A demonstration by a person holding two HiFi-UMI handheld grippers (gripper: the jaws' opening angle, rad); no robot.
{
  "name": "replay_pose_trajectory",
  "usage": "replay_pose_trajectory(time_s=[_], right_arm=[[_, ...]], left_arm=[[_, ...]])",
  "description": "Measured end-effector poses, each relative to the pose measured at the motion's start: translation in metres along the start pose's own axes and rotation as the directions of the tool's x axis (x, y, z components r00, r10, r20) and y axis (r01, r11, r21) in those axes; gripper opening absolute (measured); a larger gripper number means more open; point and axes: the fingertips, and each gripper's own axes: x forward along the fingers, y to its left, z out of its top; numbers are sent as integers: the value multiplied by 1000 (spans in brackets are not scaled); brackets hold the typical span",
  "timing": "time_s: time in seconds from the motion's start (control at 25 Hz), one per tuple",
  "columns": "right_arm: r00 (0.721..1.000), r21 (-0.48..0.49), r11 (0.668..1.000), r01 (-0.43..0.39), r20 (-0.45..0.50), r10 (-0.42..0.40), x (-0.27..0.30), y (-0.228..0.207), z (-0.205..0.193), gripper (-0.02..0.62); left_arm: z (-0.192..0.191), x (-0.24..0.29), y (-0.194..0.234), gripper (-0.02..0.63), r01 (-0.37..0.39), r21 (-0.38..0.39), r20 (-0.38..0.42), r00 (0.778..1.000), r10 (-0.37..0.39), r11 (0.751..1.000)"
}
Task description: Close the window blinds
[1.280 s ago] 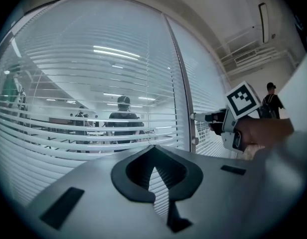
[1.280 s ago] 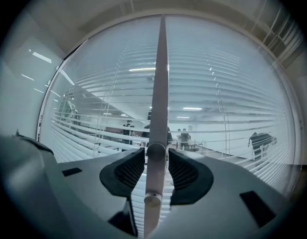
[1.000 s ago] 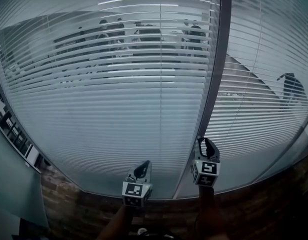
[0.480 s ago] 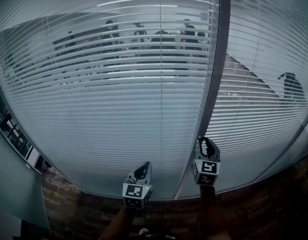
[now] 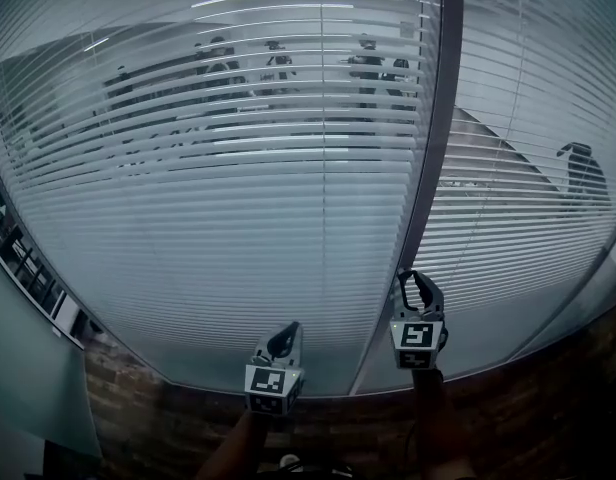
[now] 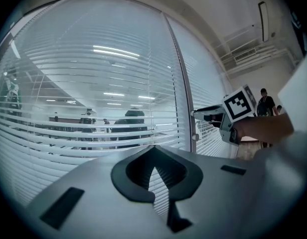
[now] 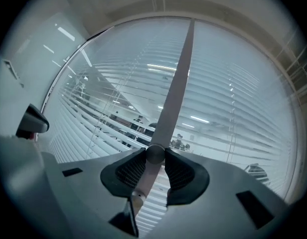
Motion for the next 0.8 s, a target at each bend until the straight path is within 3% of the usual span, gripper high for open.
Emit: replay_pose_trajectory(time_s=[0.12,0.24,0.32,0.44,0.64,0.72,0.8], right_arm=[[999,-153,988,-25,-32,21,1,2,-7,124],[997,-339,939,-54,-68,33,0,5,-6,124],[996,-480,874,-76,-85,39,-1,8,-2,124],[993,-659,746,-100,-114,33,0,10,-4,124],[993,-838,540,-80,-113,-29,0,13,-8,124],[992,-872,483,-75,-112,-49,0,13,-9,124],[991,-878,473,-75,-116,-59,0,13,-9,124]], left_arm=[[1,0,3,-5,-4,13,25,1000,4,1000],[2,-5,4,-5,-11,-9,-10,1000,11,1000],[-1,-7,9,-5,-14,8,2,1000,14,1000],[-1,-13,14,-5,-23,-17,-35,999,23,1000],[3,-19,10,-5,-31,-54,-17,999,30,998],[1,-20,6,-5,-18,-52,-25,1000,17,998],[-2,-21,3,-5,-7,-51,-37,999,6,999]])
